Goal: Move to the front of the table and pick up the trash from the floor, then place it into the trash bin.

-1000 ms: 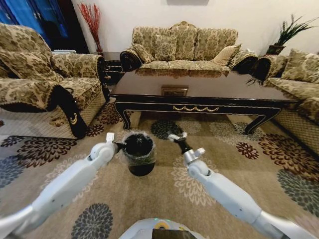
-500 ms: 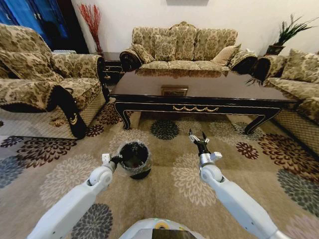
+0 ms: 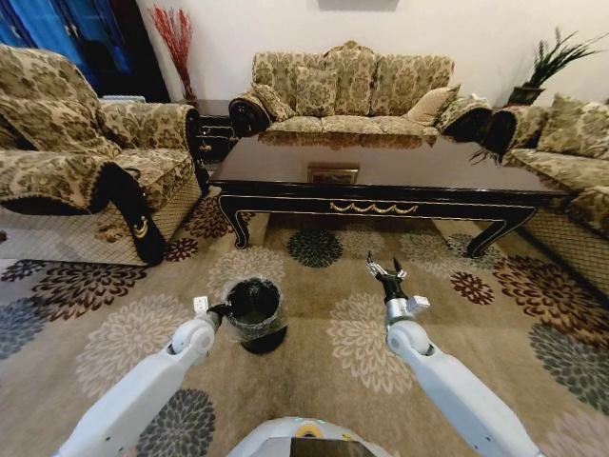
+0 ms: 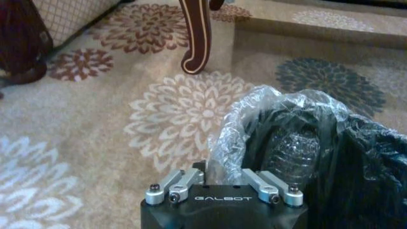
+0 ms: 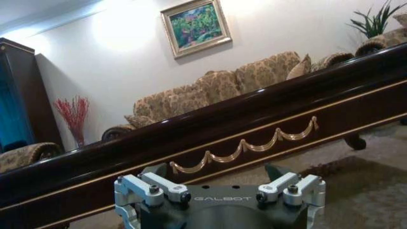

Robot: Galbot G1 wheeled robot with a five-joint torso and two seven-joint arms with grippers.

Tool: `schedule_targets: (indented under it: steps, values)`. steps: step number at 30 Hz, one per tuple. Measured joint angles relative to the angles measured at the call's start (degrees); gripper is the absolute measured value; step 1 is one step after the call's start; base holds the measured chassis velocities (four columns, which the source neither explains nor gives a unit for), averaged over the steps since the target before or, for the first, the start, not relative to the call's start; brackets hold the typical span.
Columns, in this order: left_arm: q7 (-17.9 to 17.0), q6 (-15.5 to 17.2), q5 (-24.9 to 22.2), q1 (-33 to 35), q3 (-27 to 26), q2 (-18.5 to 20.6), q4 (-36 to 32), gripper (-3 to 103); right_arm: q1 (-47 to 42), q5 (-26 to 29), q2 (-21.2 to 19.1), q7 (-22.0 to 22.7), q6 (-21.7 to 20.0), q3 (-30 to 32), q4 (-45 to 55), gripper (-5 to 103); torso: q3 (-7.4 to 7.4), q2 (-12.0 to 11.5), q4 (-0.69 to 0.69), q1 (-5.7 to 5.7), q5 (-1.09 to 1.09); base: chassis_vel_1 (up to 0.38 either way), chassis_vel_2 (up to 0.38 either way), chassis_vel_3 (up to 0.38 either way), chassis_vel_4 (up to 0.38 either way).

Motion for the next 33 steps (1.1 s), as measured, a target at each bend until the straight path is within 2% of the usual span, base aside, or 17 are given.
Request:
schedule_targets:
  steps: [3,4,6,8,10,13,15,16,17,18,20,21,23,24,25,28,33]
  values:
    - [-2.35,0.56,-0.31,1.25,-0.91,2.18,-3.21,36,-0.01,-0.02,-0.09,-0.05,-0.03,0.22,-0.01,100,0.01,0.00,0.01,0.00,-0.02,0.000,0.000,0.000,0.000]
    - [-2.35,0.56,-0.31,1.25,-0.91,2.18,-3.21,36,-0.01,-0.02,-0.09,-0.05,-0.03,0.22,-0.01,100,0.01,0.00,0.01,0.00,-0.02,0.000,0.000,0.000,0.000]
    - [-5.40,0.16,-0.65,4.03,-3.55,5.23,-8.77,46,0.13,-0.39,-0.15,1.12,-0.79,0.61,-0.04,100,0.01,0.00,0.01,0.00,0.01,0.000,0.000,0.000,0.000]
    - [-6.27,-0.22,-0.73,5.21,-4.62,6.25,-10.71,46,0.14,-0.58,-0.17,1.65,-1.12,0.80,-0.06,100,0.01,0.00,0.01,0.00,0.03,0.000,0.000,0.000,0.000]
    - [-8.31,-2.09,-0.61,9.58,-9.57,8.95,-16.69,57,-0.19,-0.78,-0.43,2.79,-1.93,1.66,-0.04,100,0.00,0.00,0.02,0.00,0.01,0.000,0.000,0.000,0.000]
    - [-8.53,-4.37,0.95,12.85,-13.95,9.60,-20.86,68,-0.71,-0.52,-0.61,3.21,-2.23,2.64,0.26,100,0.00,0.00,0.02,0.00,0.04,0.000,0.000,0.000,0.000]
    - [-6.53,-6.77,4.95,15.30,-17.89,8.74,-24.10,80,-1.06,-0.30,-0.69,3.30,-1.70,3.53,0.43,100,0.00,0.00,0.01,0.00,0.01,0.000,0.000,0.000,0.000]
    - [-6.53,-6.77,4.95,15.30,-17.89,8.74,-24.10,80,-1.06,-0.30,-0.69,3.30,-1.70,3.53,0.43,100,0.00,0.00,0.01,0.00,0.01,0.000,0.000,0.000,0.000]
    - [-4.80,-7.69,7.67,16.19,-19.25,8.01,-24.94,80,-1.13,-0.37,-0.71,3.27,-0.97,3.74,0.42,100,0.00,0.00,0.01,0.00,0.01,0.000,0.000,0.000,0.000]
    - [0.15,-9.98,14.87,18.32,-22.27,5.67,-26.37,90,-1.32,-0.85,-0.85,2.75,0.53,4.28,0.29,100,0.00,0.00,0.01,0.00,0.01,0.000,0.000,0.000,0.000]
    - [5.41,-13.16,24.74,21.29,-26.07,1.19,-27.74,95,-2.01,-1.50,-1.31,1.79,1.60,5.25,0.41,100,0.00,0.00,0.01,0.01,0.01,0.000,0.000,0.000,0.000]
    - [5.41,-13.16,24.74,21.29,-26.07,1.19,-27.74,95,-2.01,-1.50,-1.31,1.79,1.60,5.25,0.41,100,0.00,0.00,0.01,0.01,0.01,0.000,0.000,0.000,0.000]
    - [9.27,-17.12,31.71,24.83,-29.25,-4.46,-29.33,100,-3.16,-2.03,-2.27,0.86,2.19,6.49,1.21,100,0.00,0.00,0.02,0.00,0.00,0.000,0.000,0.000,0.000]
    - [10.07,-18.35,33.35,26.47,-30.43,-7.10,-30.25,100,-3.90,-2.31,-2.82,0.31,2.50,7.02,1.74,100,0.00,0.00,0.02,0.00,0.00,0.000,0.000,0.000,0.000]
    - [10.07,-18.35,33.35,26.47,-30.43,-7.10,-30.25,100,-3.90,-2.31,-2.82,0.31,2.50,7.02,1.74,100,0.00,0.00,0.02,0.00,0.00,0.000,0.000,0.000,0.000]
    - [10.78,-19.65,35.83,32.15,-32.35,-12.77,-32.58,100,-7.70,-3.28,-4.85,-2.00,2.83,9.11,4.90,100,0.00,0.00,0.02,0.00,0.01,0.000,0.000,0.000,0.000]
    - [10.68,-20.07,35.65,35.59,-35.16,-14.11,-34.40,100,-13.80,-3.91,-6.74,-3.93,3.32,10.97,9.91,100,-0.01,0.00,0.02,0.00,0.00,0.000,0.000,0.000,0.000]
